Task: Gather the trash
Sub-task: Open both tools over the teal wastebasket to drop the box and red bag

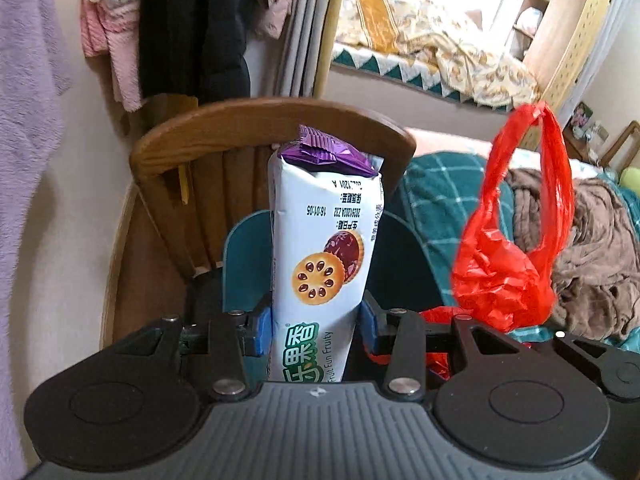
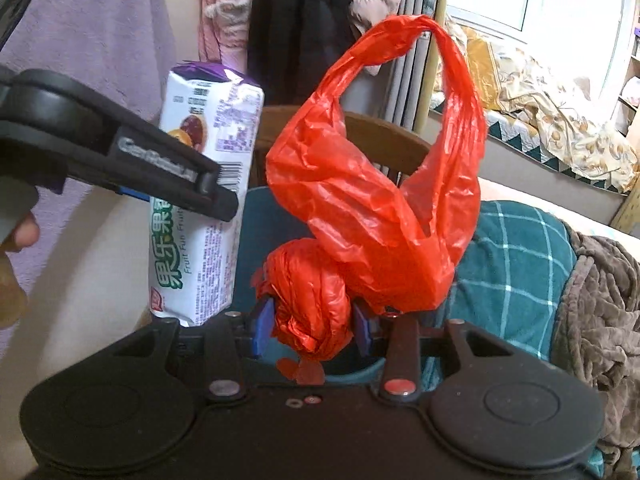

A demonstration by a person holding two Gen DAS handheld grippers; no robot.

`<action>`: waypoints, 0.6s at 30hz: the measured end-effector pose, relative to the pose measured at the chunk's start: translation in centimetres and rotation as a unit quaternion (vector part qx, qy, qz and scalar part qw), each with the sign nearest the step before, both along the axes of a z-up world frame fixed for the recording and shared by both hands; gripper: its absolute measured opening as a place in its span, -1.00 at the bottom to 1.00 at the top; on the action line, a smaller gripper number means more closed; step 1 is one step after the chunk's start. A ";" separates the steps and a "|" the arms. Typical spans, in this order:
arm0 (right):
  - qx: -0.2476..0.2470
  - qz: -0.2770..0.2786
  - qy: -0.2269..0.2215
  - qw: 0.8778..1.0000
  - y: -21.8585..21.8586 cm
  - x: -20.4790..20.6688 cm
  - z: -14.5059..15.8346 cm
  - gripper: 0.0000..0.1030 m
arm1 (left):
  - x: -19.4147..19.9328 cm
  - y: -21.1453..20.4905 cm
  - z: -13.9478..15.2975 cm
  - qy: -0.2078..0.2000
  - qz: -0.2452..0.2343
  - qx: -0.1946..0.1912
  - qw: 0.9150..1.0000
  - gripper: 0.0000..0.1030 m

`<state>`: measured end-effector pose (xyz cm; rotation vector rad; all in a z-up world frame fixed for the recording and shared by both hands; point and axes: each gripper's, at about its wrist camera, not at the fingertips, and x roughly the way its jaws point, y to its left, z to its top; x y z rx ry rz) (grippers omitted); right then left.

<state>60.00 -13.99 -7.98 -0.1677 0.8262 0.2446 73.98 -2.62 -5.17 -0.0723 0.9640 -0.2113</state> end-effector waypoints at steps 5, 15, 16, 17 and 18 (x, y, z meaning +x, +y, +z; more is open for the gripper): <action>-0.009 -0.013 0.026 1.000 1.2 2.2 -2.0 -0.22 | 2.3 -0.7 -2.7 0.013 -0.020 0.004 1.000 -0.20; -0.035 -0.016 0.068 0.997 2.4 4.8 -6.8 -0.10 | 4.6 -1.7 -6.2 0.056 -0.049 0.033 0.997 -0.20; -0.034 -0.017 0.068 0.997 2.4 4.8 -6.9 -0.05 | 4.6 -1.7 -6.6 0.060 -0.048 0.034 0.996 -0.20; -0.033 -0.017 0.068 0.997 2.2 4.9 -6.9 0.02 | 4.5 -1.6 -6.8 0.061 -0.050 0.033 0.996 -0.20; -0.031 -0.017 0.066 0.997 2.1 5.0 -6.8 0.05 | 4.4 -1.3 -7.0 0.063 -0.053 0.031 0.996 -0.20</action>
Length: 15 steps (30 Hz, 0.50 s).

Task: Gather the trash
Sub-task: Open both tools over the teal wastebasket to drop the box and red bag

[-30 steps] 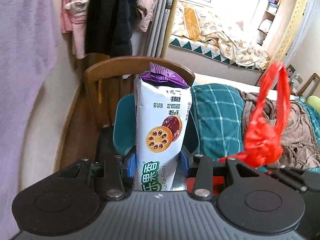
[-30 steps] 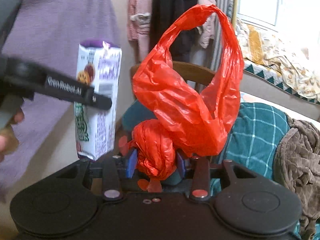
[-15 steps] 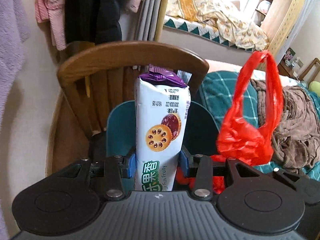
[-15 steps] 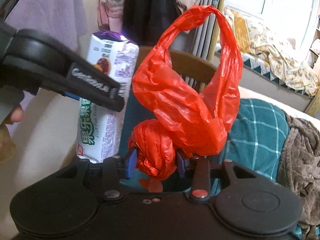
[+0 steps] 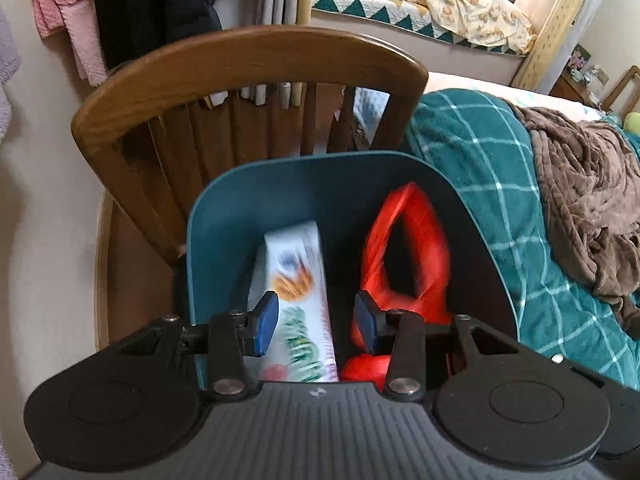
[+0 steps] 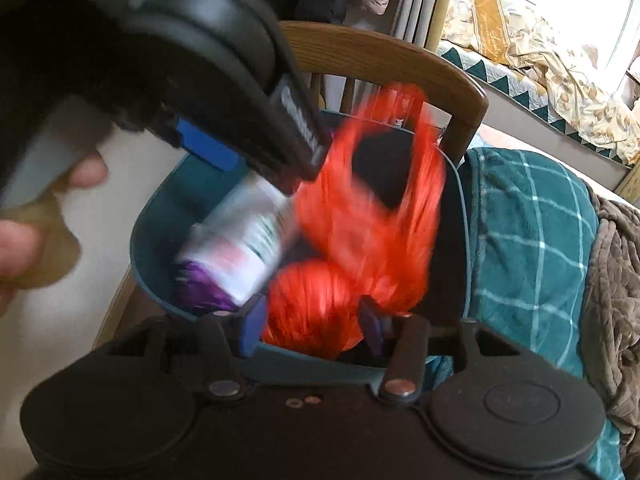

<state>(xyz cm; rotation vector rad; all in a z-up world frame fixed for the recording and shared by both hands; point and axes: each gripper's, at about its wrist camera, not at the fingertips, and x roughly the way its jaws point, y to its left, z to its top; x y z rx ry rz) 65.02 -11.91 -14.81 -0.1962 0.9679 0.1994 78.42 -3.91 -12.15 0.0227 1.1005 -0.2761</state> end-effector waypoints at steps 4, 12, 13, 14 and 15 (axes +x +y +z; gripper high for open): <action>0.005 0.001 -0.005 1.000 -0.6 1.0 -0.4 0.14 | -1.0 0.4 -0.1 0.003 -0.003 -0.003 1.000 -0.20; 0.023 0.003 -0.030 0.999 -1.3 -2.1 2.7 0.16 | -3.9 -0.1 2.0 -0.021 -0.009 0.002 1.000 -0.18; 0.025 0.002 -0.032 0.999 -1.5 -2.5 3.1 0.16 | -4.4 -0.3 2.4 -0.025 -0.008 0.005 1.000 -0.18; 0.029 0.002 -0.035 0.999 -1.7 -2.8 3.6 0.16 | -4.8 -0.5 2.8 -0.029 -0.007 0.008 1.000 -0.18; 0.032 0.003 -0.037 0.999 -1.9 -3.2 4.0 0.16 | -5.3 -0.5 3.2 -0.033 -0.007 0.009 0.999 -0.18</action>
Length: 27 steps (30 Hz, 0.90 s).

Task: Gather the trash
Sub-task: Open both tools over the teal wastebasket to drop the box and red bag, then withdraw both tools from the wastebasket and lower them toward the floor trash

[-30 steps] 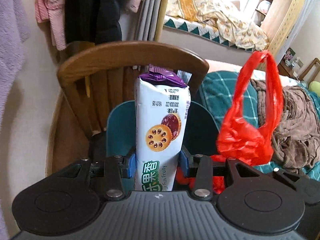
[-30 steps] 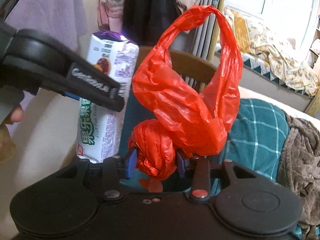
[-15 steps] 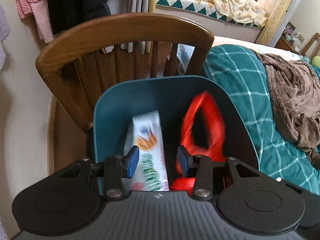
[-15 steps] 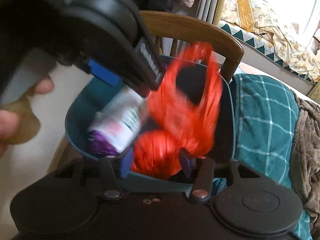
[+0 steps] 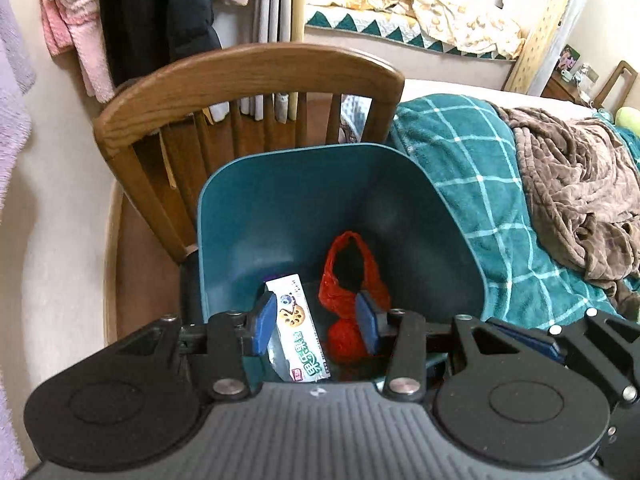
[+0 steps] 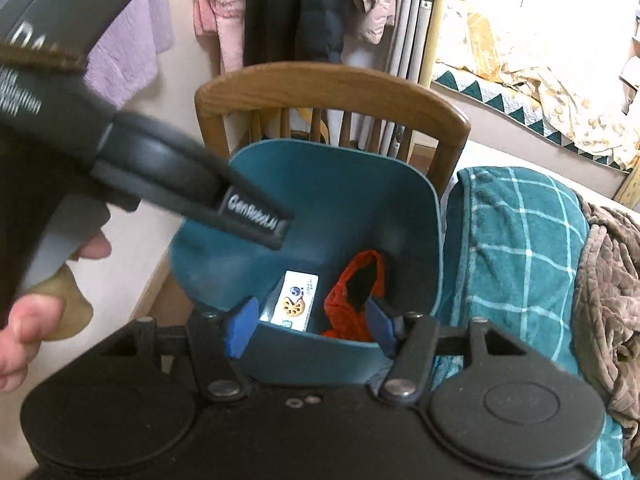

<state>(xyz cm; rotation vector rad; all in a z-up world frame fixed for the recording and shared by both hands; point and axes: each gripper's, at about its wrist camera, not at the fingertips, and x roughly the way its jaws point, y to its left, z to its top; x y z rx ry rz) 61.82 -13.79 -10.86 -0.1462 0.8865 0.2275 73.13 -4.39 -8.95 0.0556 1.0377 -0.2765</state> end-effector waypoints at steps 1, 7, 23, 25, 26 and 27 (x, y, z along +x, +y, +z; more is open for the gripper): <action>0.002 0.001 -0.002 1.000 -0.3 -0.3 0.4 0.16 | -0.6 -0.1 0.4 -0.004 0.001 0.000 1.000 -0.18; 0.035 -0.001 -0.009 0.999 -2.2 -3.1 2.3 0.18 | -4.7 -1.0 3.1 -0.029 0.006 0.000 1.000 -0.01; 0.063 0.047 -0.055 0.995 -8.9 -12.9 6.1 0.69 | -17.6 -5.3 7.5 -0.087 0.051 0.013 0.995 0.38; 0.066 0.055 -0.060 0.994 -9.8 -14.2 6.5 0.75 | -19.5 -5.8 7.7 -0.097 0.063 0.018 0.993 0.42; 0.067 0.059 -0.062 0.994 -10.2 -14.9 6.6 0.78 | -20.3 -5.9 7.8 -0.099 0.068 0.020 0.993 0.42; 0.069 0.063 -0.064 0.994 -10.7 -15.6 6.8 0.81 | -21.2 -6.1 7.8 -0.101 0.074 0.020 0.992 0.42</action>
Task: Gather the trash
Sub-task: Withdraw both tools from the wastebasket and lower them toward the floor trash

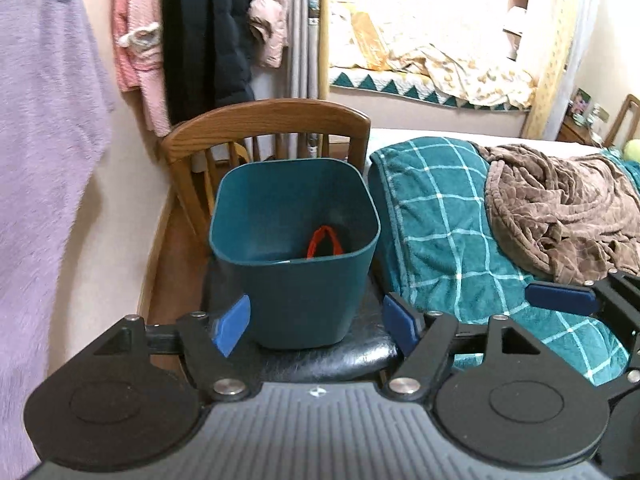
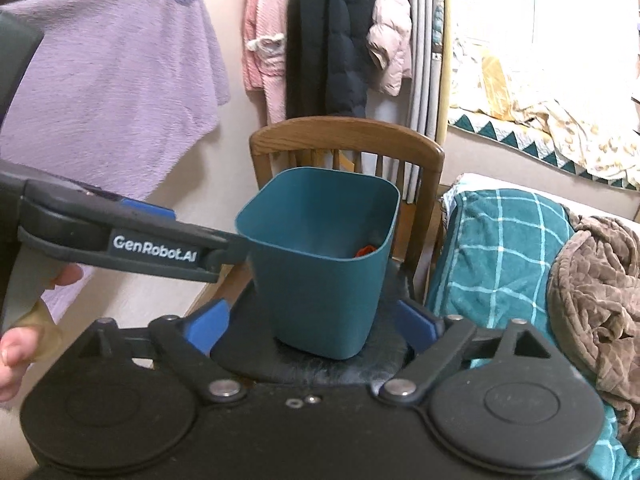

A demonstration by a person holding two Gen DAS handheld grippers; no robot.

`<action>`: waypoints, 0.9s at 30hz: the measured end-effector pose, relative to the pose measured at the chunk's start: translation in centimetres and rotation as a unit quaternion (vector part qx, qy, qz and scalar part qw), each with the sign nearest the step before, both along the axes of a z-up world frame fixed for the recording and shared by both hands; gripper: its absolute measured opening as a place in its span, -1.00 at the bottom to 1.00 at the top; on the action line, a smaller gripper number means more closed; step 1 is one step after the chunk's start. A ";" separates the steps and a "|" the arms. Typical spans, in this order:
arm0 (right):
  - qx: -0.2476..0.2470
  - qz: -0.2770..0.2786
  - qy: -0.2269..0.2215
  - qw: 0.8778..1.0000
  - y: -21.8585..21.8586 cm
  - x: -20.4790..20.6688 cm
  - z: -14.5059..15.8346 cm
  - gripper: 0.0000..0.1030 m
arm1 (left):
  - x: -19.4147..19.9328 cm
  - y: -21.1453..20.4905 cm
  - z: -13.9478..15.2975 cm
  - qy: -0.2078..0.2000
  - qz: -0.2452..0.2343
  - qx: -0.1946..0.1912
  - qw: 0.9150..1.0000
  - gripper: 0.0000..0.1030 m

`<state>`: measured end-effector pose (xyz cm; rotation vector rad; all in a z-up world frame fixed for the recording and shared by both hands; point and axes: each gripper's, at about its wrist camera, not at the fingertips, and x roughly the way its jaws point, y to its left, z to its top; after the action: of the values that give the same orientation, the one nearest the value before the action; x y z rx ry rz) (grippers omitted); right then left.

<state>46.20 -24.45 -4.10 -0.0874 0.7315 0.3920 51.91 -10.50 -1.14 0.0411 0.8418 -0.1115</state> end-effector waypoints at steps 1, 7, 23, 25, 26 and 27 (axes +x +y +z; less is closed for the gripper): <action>0.002 0.005 -0.001 1.000 -0.4 -0.6 0.1 0.82 | -0.9 -0.2 0.0 -0.001 0.006 -0.001 1.000 0.42; 0.006 0.042 -0.006 0.999 -2.1 -4.1 0.7 1.00 | -5.6 -0.5 0.1 -0.001 0.033 -0.016 0.999 0.57; 0.038 0.022 0.013 0.999 -1.4 -8.9 -7.0 1.00 | -11.4 5.2 -9.3 0.014 0.023 -0.069 0.997 0.95; 0.039 0.012 0.030 0.999 -0.7 -9.2 -10.1 1.00 | -11.4 6.6 -12.1 0.019 0.019 -0.055 0.998 0.95; 0.036 0.007 0.038 0.999 -0.2 -9.3 -11.8 1.00 | -11.4 7.2 -13.7 0.022 0.018 -0.047 0.999 0.95; 0.033 0.002 0.045 0.998 0.2 -9.4 -13.4 1.00 | -11.4 7.9 -15.5 0.029 0.015 -0.043 0.999 0.95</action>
<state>36.78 -24.22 -17.54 -0.0088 0.8070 0.4263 40.53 -2.56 -16.65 -0.0552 0.8954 -0.1206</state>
